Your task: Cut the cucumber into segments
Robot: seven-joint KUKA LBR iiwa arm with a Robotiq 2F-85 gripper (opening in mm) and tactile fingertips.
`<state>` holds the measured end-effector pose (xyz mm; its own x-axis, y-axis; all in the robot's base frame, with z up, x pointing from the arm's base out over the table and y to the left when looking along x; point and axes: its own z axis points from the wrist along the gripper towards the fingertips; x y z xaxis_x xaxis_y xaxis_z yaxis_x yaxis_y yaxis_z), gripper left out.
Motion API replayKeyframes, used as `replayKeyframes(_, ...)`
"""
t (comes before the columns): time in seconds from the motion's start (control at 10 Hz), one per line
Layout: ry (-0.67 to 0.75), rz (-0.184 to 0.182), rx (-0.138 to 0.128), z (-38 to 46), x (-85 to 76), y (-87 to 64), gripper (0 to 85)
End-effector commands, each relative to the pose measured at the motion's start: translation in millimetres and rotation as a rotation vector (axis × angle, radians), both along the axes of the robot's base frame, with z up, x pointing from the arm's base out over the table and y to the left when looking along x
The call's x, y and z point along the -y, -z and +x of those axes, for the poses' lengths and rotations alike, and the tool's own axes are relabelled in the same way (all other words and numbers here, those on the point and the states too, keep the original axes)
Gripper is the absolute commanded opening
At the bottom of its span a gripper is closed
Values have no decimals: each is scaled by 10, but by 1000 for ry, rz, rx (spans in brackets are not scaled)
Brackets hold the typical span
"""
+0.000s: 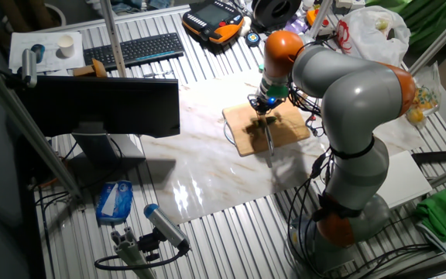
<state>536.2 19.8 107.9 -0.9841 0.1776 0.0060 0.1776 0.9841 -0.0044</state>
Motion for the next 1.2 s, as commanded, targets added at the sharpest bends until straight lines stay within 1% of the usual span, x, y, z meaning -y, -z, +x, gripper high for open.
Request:
replayKeyframes(0.0, 0, 5, -1, -4, 5, 23, 7)
replayKeyframes(0.2, -1, 9, 1, -21, 8, 77, 7)
replayKeyframes(0.6, -3, 9, -4, -48, 7, 116, 7)
replayKeyframes(0.7, -3, 14, -10, -49, 5, 122, 7)
replayKeyframes(1.1, -10, 13, -37, -57, -1, 132, 7)
